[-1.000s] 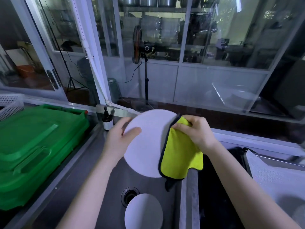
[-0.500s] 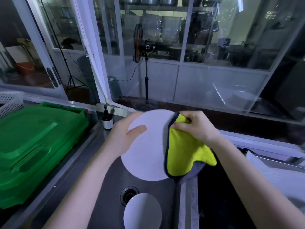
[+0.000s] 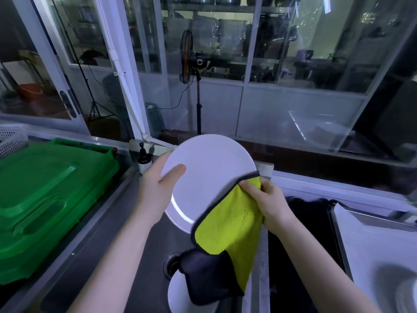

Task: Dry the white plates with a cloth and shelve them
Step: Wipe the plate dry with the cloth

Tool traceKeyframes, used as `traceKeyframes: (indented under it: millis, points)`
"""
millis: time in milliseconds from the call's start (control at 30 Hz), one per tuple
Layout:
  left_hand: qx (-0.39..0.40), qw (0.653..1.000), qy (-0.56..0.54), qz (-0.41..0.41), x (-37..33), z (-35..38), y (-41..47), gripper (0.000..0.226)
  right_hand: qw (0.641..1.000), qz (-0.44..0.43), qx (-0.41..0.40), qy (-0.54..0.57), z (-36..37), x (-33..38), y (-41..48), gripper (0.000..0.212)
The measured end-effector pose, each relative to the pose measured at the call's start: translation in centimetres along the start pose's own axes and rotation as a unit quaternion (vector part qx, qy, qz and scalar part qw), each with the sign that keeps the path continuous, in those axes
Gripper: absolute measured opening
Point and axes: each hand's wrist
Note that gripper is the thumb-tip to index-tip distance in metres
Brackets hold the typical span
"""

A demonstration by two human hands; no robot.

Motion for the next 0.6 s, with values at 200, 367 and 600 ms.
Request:
traceKeyframes:
  millis: [200,367,600]
  points:
    - [0.205,0.947,0.235,0.081,-2.1,-0.8,2.0,0.038,0.919,-0.173,0.137,-0.327,0.4,4.5,1.6,0.020]
    - [0.187,0.936,0.289,0.075,-1.8,-0.3,2.4,0.037,0.887,-0.204,0.165,-0.380,1.2,5.2,1.9,0.017]
    - [-0.041,0.994,-0.069,-0.077,3.3,0.9,-2.1,0.031,0.997,-0.068,-0.026,-0.041,0.2,1.8,0.9,0.014]
Point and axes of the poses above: each hand's wrist, its own y-axis towards the middle knuckle, its own z-axis out of the palm, x = y × z, and after that the axes turned 2 degrees about -z, right-handed
